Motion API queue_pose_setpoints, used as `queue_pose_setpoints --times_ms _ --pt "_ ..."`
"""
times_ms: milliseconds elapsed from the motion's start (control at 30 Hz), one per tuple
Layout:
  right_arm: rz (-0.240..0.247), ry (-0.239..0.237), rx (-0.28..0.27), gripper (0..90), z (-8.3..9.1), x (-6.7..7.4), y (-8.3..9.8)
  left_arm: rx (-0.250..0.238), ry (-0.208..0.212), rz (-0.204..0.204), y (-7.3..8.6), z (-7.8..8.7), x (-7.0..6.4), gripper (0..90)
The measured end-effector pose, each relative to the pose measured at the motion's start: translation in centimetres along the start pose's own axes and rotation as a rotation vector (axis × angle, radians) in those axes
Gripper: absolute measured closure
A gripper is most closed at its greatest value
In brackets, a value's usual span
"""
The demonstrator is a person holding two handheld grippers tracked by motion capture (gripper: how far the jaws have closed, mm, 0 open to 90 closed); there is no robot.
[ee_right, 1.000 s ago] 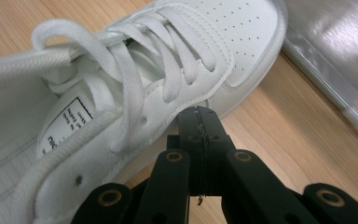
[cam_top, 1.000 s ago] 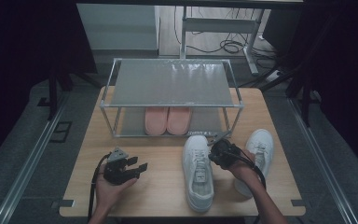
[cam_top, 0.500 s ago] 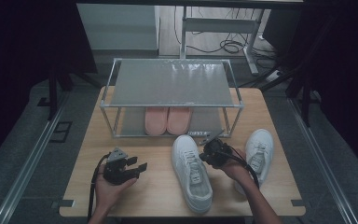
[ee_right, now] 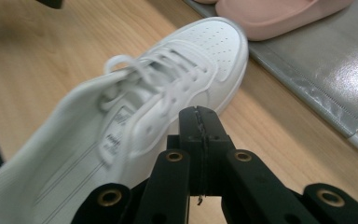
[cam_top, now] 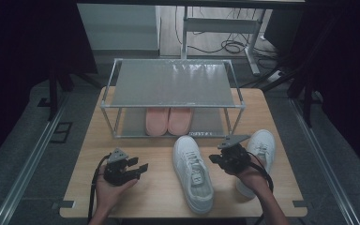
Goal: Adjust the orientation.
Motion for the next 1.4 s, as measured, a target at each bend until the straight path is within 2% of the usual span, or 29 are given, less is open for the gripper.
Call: queue_pose_setpoints --times_ms 133,333,433,767,1000,1400 --pt "0.001 -0.008 -0.032 90.0 0.9 1.3 1.0 0.0 0.0 0.001 0.0 0.0 -0.1 46.5" --pt "0.011 -0.027 -0.053 90.0 1.1 2.8 1.6 0.001 -0.002 0.006 0.0 0.0 0.0 46.5" --pt "0.025 -0.055 -0.076 90.0 1.1 3.8 1.5 0.006 -0.001 0.003 0.1 -0.1 -0.1 46.5" --pt "0.043 -0.11 -0.058 90.0 -1.2 5.6 1.7 0.012 -0.001 -0.001 0.2 -0.3 -0.1 46.5" --pt "0.043 -0.124 -0.033 90.0 -2.3 5.9 2.2 0.015 -0.003 0.003 0.3 -0.4 -0.1 46.4" --pt "0.035 -0.108 -0.025 90.0 -1.9 5.5 2.7 0.014 -0.001 0.004 0.3 -0.4 -0.1 46.4"
Point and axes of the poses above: each handheld gripper's, and its own axes: z roughly backward along the jaws, y roughly out of its underside, x roughly to its left, the point moved 6 cm from there along -z, roughly forward along the jaws, and after that the axes turned 10 degrees about z, right-handed, at the moved point
